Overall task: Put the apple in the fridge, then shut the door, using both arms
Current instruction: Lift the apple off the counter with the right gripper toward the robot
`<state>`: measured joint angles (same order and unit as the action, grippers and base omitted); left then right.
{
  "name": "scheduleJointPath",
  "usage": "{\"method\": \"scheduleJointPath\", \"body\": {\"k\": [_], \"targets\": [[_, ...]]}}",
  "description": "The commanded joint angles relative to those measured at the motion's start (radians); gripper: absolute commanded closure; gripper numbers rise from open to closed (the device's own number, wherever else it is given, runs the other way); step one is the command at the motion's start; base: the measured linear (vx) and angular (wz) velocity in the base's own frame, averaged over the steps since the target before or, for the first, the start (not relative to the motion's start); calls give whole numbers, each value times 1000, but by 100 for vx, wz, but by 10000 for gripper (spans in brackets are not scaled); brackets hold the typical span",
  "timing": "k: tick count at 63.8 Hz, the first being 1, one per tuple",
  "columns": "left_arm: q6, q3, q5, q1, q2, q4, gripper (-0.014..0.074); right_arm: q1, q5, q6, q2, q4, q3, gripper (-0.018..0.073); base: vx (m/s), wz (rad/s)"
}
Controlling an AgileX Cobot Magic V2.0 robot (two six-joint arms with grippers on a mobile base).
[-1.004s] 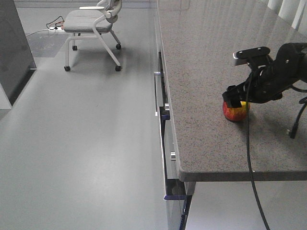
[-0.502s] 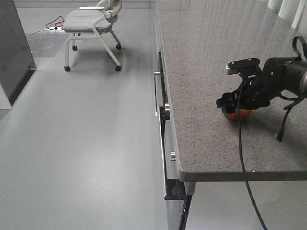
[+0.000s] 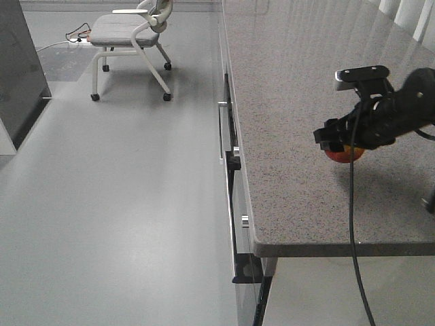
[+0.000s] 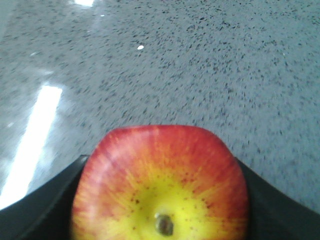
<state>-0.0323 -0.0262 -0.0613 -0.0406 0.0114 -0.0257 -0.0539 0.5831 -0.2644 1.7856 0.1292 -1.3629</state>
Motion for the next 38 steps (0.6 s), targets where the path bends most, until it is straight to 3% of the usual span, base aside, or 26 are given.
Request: {"method": "scheduleJointPath", "body": {"k": [1,38], "targets": [[-11,-21,-68,2,16,3,603,-24,-97,-31,-159,27,81,172,0,0],[-11,-21,-68,2,16,3,603,-382,-112,-29,-809,97,557,172,0,0]]}}
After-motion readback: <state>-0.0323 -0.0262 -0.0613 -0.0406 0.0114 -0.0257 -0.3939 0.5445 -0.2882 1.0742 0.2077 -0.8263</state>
